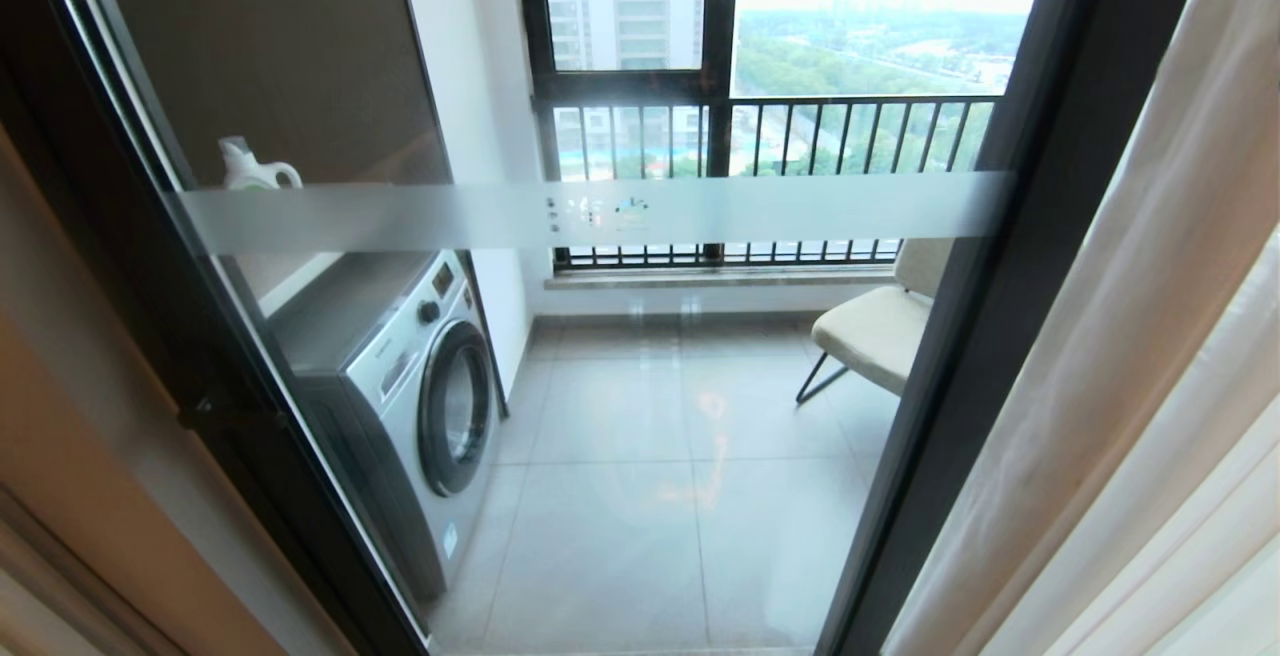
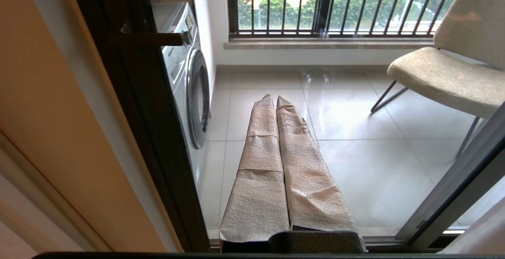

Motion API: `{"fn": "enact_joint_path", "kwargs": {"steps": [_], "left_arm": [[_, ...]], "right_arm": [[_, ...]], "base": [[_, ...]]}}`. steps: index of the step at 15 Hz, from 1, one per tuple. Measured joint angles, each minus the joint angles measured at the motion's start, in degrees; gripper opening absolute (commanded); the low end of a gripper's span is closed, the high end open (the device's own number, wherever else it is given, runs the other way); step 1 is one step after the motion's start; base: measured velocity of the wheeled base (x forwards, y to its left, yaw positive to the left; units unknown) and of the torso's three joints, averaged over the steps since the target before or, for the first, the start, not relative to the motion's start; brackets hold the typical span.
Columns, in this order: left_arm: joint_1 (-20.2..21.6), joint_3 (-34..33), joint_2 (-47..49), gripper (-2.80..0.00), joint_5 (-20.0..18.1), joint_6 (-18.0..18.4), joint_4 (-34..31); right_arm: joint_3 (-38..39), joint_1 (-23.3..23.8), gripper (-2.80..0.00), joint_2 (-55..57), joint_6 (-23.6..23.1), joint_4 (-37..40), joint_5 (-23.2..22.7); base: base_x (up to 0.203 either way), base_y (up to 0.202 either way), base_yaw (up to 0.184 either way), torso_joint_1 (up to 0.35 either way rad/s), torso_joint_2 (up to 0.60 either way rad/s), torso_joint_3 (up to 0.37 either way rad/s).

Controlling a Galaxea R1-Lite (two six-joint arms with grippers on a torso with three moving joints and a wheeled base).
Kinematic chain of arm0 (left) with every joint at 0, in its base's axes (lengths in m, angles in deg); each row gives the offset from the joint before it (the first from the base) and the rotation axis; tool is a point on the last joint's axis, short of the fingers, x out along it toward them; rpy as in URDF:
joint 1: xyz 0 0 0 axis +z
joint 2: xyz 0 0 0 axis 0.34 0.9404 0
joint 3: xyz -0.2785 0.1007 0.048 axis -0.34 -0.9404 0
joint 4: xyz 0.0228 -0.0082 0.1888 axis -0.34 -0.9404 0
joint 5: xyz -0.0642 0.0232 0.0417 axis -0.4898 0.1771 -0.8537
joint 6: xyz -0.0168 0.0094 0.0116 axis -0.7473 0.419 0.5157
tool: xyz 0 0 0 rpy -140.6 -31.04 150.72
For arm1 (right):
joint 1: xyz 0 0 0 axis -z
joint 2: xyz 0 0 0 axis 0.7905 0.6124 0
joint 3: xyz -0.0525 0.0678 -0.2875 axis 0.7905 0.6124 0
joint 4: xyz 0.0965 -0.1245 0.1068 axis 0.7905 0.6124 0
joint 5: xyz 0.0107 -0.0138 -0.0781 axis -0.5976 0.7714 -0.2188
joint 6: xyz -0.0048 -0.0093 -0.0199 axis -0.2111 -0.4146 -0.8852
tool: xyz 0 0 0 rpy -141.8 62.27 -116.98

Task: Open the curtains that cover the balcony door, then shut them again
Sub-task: Pull the inner curtains open on both sides

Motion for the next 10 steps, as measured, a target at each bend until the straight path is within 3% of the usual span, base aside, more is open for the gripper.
{"fn": "enact_joint_path", "kwargs": {"steps": [10], "left_arm": [[0.00,0.00,-0.01,-2.80,0.00,-0.02,0.00]], "right_arm": [[0.00,0.00,-2.80,0.00,-0.02,-0.05,-0.02]], "base": [[0.000,-0.184,0.001,0.003,0.00,0.003]]}}
